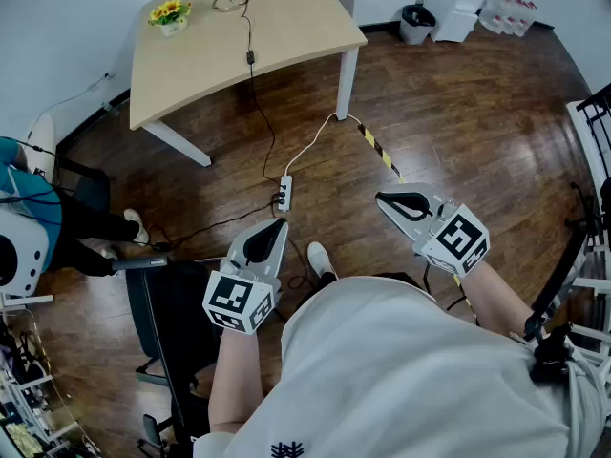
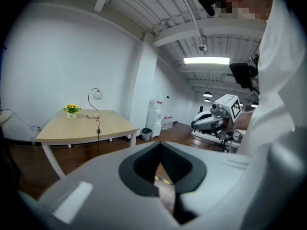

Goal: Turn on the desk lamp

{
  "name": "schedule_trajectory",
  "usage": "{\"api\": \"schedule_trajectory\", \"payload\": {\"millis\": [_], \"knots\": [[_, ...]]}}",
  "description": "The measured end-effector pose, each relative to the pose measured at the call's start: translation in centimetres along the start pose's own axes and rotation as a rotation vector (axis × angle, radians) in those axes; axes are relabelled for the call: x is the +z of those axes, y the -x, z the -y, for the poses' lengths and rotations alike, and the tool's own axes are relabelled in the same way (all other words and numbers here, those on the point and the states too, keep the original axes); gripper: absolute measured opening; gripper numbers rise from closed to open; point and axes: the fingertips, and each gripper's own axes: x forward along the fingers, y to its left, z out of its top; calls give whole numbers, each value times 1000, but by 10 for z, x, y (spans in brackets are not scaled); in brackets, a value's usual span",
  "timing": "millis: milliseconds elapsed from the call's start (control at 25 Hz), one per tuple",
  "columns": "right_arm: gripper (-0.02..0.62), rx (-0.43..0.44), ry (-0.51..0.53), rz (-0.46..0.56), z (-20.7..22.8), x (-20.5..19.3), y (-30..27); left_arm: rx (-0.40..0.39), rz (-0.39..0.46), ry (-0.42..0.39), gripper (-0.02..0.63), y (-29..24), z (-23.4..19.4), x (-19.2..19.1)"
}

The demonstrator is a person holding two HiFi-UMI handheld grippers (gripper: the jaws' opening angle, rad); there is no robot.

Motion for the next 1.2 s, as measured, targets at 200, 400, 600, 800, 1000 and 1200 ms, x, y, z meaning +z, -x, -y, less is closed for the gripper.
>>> {"api": "schedule_trajectory", "payload": {"millis": [200,400,600,800,1000,1200], "knots": [[5,28,36,23,6,31,-51,23,15,7,18,6,-46,7],[4,46,49,31,21,50,-83,48,8,35,18,5,-77,3],[4,63,29,34,44,54,-108,52,-12,32,18,-8,-101,9],[3,87,4,31,74,54,-140,77,-30,41,18,-32,-133,14],[4,118,2,49,116,64,-171,93,-72,49,18,-67,-164,26],[3,130,6,53,172,70,-200,98,-102,42,18,-121,-204,44]]}}
